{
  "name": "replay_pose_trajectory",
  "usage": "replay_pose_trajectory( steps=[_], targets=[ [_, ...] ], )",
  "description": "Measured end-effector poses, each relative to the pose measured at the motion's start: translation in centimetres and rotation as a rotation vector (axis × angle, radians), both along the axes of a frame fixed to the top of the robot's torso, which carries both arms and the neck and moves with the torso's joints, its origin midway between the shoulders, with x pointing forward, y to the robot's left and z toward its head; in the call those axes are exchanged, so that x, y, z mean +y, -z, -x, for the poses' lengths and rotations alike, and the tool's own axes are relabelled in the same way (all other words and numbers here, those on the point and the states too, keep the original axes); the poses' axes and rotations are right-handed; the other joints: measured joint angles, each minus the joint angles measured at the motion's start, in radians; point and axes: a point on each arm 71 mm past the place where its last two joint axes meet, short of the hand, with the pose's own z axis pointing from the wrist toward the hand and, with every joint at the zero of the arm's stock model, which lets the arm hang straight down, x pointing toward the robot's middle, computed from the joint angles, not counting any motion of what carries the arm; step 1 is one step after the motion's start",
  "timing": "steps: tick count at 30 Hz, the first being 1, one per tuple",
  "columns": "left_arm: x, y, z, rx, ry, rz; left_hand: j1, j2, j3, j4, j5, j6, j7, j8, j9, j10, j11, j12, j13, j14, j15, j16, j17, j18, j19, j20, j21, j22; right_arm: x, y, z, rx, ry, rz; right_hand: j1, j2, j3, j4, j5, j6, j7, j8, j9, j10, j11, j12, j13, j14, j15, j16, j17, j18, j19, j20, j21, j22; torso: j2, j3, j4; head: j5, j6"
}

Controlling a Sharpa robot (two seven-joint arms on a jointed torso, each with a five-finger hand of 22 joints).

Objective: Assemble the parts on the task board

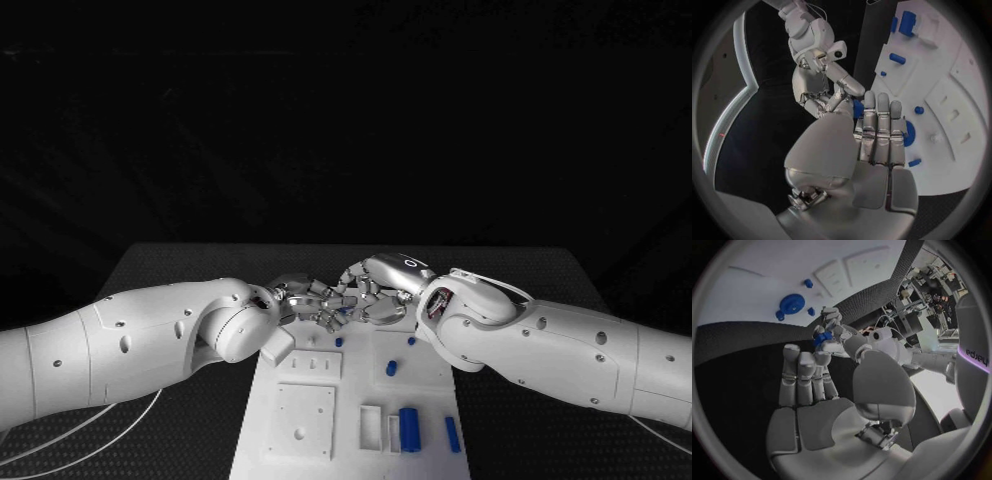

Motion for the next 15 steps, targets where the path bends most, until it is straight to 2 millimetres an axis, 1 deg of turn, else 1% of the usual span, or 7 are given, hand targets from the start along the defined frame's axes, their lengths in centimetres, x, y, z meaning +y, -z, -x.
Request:
replay_pose_trajectory(
  steps=[3, 5, 6, 7, 9, 10, 15],
  targets=[
    [-0.02, 0.01, 0.03, 0.003, 0.002, 0.002, 0.004, -0.004, -0.004, 0.004, 0.001, 0.000, 0.000, 0.000, 0.000, 0.000, 0.000, 0.000, 0.000, -0.004, -0.004, 0.000, 0.000, -0.001, 0.000, 0.000, 0.000, 0.000, -0.06, 0.07, -0.07, -0.001, 0.002, 0.000, 0.013, 0.003, 0.029, 0.015, -0.003, 0.000, 0.000, 0.009, 0.003, 0.000, 0.000, 0.000, -0.002, 0.000, 0.000, 0.000, -0.001, 0.000, 0.000, 0.000, 0.000, 0.000, 0.000, 0.0000, 0.0000, 0.001, -0.001],
    [-0.02, 0.02, 0.05, 0.004, 0.004, 0.003, 0.005, -0.005, -0.008, 0.000, 0.013, 0.000, 0.000, 0.000, 0.000, 0.000, 0.000, 0.000, 0.000, -0.004, -0.004, 0.000, 0.000, -0.001, 0.000, 0.000, 0.000, 0.000, -0.03, 0.12, -0.09, -0.001, 0.003, 0.000, 0.014, 0.004, 0.045, 0.022, -0.003, 0.000, 0.000, 0.009, 0.005, 0.000, 0.000, 0.000, -0.003, 0.004, -0.004, 0.000, -0.001, 0.000, 0.000, 0.000, 0.000, 0.000, 0.000, 0.0000, 0.0001, 0.001, -0.002],
    [-0.03, 0.02, 0.06, 0.005, 0.005, 0.003, 0.006, -0.005, -0.011, 0.002, 0.016, 0.000, 0.000, 0.000, 0.000, 0.000, 0.000, 0.000, 0.000, -0.004, -0.004, 0.000, 0.000, -0.001, -0.002, 0.002, 0.000, 0.000, -0.03, 0.14, -0.09, 0.000, 0.002, 0.000, 0.018, 0.000, 0.050, 0.025, -0.003, 0.000, 0.000, 0.012, 0.006, 0.000, 0.000, 0.000, -0.003, 0.005, -0.004, 0.000, -0.001, 0.000, 0.000, 0.000, 0.000, 0.000, 0.000, 0.0000, 0.0001, 0.002, -0.003],
    [-0.04, 0.02, 0.08, 0.006, 0.006, 0.004, 0.007, -0.004, -0.011, 0.002, 0.016, 0.001, 0.001, 0.000, 0.000, 0.000, 0.000, 0.000, 0.000, -0.004, -0.004, 0.000, 0.000, -0.001, -0.004, 0.003, 0.000, 0.000, -0.02, 0.16, -0.09, 0.000, 0.002, 0.000, 0.023, 0.005, 0.056, 0.026, -0.003, 0.000, 0.000, 0.015, 0.007, 0.000, 0.000, 0.002, -0.004, 0.005, -0.005, 0.000, -0.002, 0.000, 0.000, 0.000, 0.000, 0.000, 0.000, 0.0000, 0.0001, 0.002, -0.003],
    [-0.07, 0.02, 0.11, 0.007, 0.008, 0.006, 0.011, -0.005, -0.013, 0.005, 0.023, 0.004, 0.004, 0.000, 0.000, 0.000, 0.000, 0.000, 0.000, -0.007, 0.000, 0.000, 0.000, -0.002, -0.007, 0.000, 0.000, 0.000, 0.00, 0.20, -0.09, 0.000, 0.002, 0.001, 0.022, 0.004, 0.063, 0.031, -0.003, 0.000, 0.000, 0.015, 0.007, 0.000, 0.000, 0.004, -0.004, 0.005, -0.005, 0.000, -0.002, 0.000, 0.000, 0.000, 0.000, 0.000, 0.000, 0.0000, 0.0001, 0.002, -0.004],
    [-0.09, 0.01, 0.13, 0.008, 0.009, 0.007, 0.014, -0.005, -0.014, 0.006, 0.023, 0.004, 0.004, 0.000, 0.000, 0.000, 0.000, 0.000, 0.000, -0.007, 0.000, 0.000, -0.001, -0.005, -0.007, 0.000, 0.000, 0.000, 0.01, 0.22, -0.09, 0.000, 0.002, 0.001, 0.022, 0.004, 0.064, 0.032, -0.003, 0.000, 0.000, 0.015, 0.008, 0.000, 0.000, 0.004, -0.004, 0.005, -0.005, 0.000, -0.002, 0.000, 0.000, 0.000, 0.000, 0.000, 0.000, 0.0000, 0.0001, 0.002, -0.004],
    [-0.12, 0.00, 0.15, 0.011, 0.011, 0.010, 0.015, -0.004, -0.018, 0.004, 0.023, 0.004, 0.004, 0.000, 0.000, 0.000, 0.000, 0.000, 0.000, -0.011, 0.004, 0.000, -0.002, -0.005, -0.011, 0.003, 0.000, 0.000, 0.13, 0.29, -0.07, 0.002, 0.000, 0.001, 0.022, 0.004, 0.074, 0.036, -0.006, 0.000, 0.000, 0.020, 0.011, 0.000, 0.000, 0.004, -0.005, 0.008, -0.008, 0.000, -0.002, 0.000, 0.000, 0.000, 0.000, 0.000, 0.000, 0.0000, 0.0000, 0.002, -0.004]
  ],
)
